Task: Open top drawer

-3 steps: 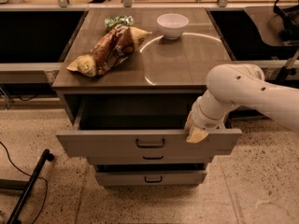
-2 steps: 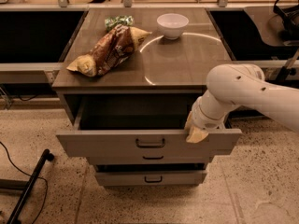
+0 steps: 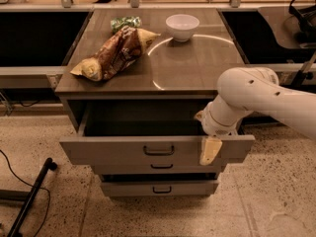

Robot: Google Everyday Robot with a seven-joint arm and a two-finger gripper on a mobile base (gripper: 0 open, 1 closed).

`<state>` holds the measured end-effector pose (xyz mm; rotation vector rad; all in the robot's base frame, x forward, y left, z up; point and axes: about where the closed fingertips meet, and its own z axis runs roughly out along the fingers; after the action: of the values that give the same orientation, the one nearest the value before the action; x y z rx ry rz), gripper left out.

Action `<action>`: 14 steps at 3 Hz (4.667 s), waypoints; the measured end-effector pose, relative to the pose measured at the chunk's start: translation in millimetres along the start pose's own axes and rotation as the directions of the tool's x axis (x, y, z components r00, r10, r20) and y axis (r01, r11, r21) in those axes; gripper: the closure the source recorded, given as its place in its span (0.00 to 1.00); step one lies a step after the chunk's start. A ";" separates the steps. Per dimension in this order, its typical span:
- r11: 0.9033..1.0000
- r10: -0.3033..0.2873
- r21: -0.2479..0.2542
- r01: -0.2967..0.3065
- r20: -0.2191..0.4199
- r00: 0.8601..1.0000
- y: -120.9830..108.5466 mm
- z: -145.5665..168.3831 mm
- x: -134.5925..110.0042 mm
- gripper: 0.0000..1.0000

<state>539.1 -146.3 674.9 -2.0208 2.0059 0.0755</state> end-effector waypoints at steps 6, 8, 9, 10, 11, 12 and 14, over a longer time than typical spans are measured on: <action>0.990 0.009 -0.143 -0.010 -0.002 1.000 74.6 11.9 17.6 0.64; 0.991 0.016 -0.134 -0.017 -0.007 1.000 82.8 7.0 17.6 0.86; 0.991 0.016 -0.134 -0.017 -0.007 1.000 82.8 7.0 17.6 0.62; 0.991 0.016 -0.134 -0.017 -0.007 1.000 82.8 7.0 17.5 0.32; 0.991 0.016 -0.134 -0.017 -0.007 1.000 82.8 6.9 17.6 0.07; 0.992 0.003 -0.129 -0.003 0.002 1.000 80.1 -0.6 19.9 0.00; 0.993 -0.074 -0.091 0.074 0.001 0.997 43.2 -70.6 30.4 0.00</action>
Offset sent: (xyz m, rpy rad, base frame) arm -0.0373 -0.0077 -0.0203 0.0161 0.1108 0.0635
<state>485.6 -192.3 727.8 -2.1502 1.9600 0.1515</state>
